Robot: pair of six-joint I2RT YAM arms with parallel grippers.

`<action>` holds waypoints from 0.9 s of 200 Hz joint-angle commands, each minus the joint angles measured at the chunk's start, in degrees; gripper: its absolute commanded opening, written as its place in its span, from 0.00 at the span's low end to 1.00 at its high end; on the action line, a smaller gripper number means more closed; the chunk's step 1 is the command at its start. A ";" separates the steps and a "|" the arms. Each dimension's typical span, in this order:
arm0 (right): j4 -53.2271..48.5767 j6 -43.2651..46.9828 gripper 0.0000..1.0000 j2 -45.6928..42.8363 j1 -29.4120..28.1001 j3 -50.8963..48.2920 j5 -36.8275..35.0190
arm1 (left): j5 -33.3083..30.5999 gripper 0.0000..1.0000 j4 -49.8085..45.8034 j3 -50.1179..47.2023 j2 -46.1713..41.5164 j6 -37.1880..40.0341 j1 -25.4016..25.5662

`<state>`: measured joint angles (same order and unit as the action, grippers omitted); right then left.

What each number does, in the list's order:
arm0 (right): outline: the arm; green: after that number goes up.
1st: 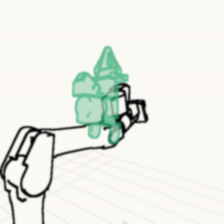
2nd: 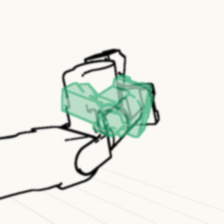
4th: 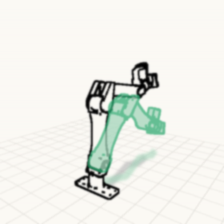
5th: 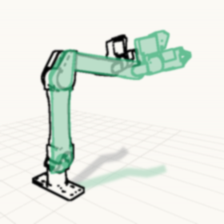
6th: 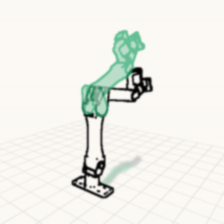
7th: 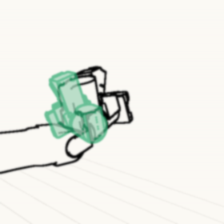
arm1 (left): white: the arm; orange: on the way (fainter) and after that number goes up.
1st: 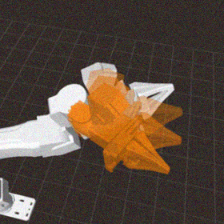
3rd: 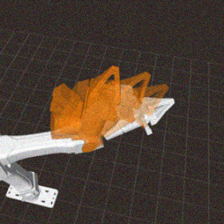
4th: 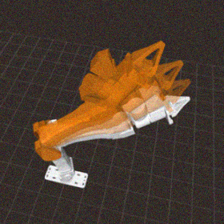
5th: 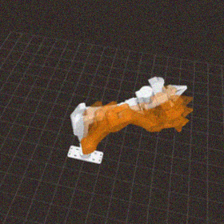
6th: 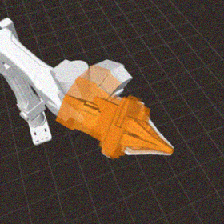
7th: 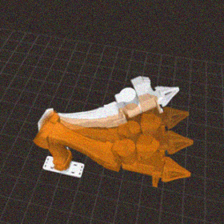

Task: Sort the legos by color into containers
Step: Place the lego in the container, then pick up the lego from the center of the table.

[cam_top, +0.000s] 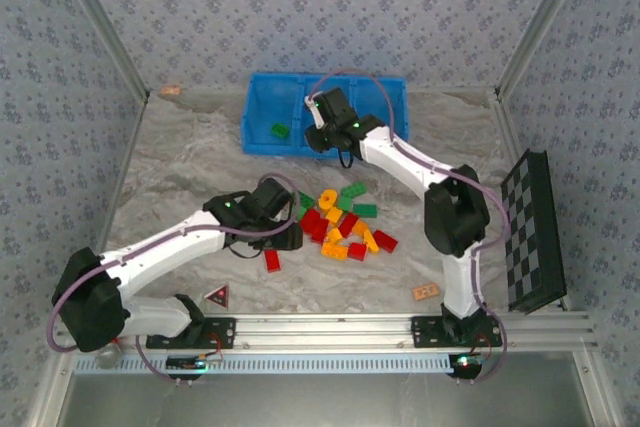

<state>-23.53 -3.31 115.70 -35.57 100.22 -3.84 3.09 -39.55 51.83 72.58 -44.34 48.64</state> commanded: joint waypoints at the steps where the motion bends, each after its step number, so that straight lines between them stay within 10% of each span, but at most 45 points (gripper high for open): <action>1: 1.36 2.60 0.26 4.57 1.32 4.39 1.37 | -3.78 0.59 2.91 0.11 0.58 -6.15 1.41; 84: 0.95 3.31 0.35 14.63 3.27 11.74 3.18 | -12.15 0.61 1.70 9.37 11.56 3.91 1.13; 180: 0.59 2.22 0.54 6.68 3.51 6.56 5.28 | -11.50 0.62 3.29 18.51 26.27 17.94 -5.26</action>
<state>-22.24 -0.58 128.22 -32.38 108.29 -0.08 -8.03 -36.56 67.26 96.40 -31.90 44.42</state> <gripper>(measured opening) 0.536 0.618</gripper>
